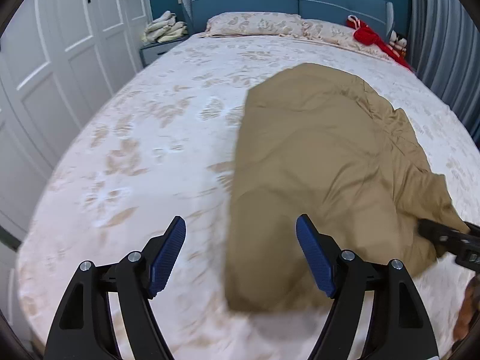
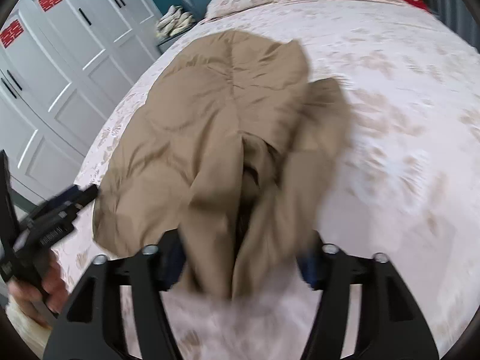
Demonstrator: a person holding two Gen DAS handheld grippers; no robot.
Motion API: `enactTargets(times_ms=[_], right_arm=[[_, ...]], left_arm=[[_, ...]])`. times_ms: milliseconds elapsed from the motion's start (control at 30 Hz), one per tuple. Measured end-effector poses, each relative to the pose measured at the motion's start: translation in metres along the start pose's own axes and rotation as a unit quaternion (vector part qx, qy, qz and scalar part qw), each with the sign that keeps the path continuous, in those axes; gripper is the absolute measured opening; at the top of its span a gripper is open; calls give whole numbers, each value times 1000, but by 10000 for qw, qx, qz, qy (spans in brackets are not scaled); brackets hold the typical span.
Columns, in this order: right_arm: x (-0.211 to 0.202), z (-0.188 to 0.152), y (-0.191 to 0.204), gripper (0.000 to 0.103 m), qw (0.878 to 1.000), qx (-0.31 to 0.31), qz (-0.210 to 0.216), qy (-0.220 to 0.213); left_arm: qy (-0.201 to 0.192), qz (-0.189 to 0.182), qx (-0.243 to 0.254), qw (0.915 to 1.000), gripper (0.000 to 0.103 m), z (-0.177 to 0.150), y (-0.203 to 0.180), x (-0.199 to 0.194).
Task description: Fold large clothes
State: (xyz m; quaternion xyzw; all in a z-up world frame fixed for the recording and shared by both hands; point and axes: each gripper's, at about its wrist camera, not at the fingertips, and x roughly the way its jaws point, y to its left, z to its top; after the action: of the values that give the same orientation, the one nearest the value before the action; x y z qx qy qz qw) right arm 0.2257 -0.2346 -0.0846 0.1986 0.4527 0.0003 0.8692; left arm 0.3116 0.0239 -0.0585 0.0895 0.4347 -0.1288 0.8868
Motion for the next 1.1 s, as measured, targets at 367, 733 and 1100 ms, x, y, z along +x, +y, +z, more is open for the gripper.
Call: enactTargets(times_ms=[367, 733, 1100], right_arm=[[-77, -2, 41, 18, 9961, -291, -517, -652], [0, 2, 26, 18, 9935, -66, -1136, 59], [45, -24, 19, 18, 9919, -17, -1147, 540]], left_arm=[[459, 278, -358, 9979, 74, 7, -18, -22], [931, 646, -292, 9931, 76, -5, -40, 16], [1174, 718, -315, 9900, 82, -26, -41, 49]])
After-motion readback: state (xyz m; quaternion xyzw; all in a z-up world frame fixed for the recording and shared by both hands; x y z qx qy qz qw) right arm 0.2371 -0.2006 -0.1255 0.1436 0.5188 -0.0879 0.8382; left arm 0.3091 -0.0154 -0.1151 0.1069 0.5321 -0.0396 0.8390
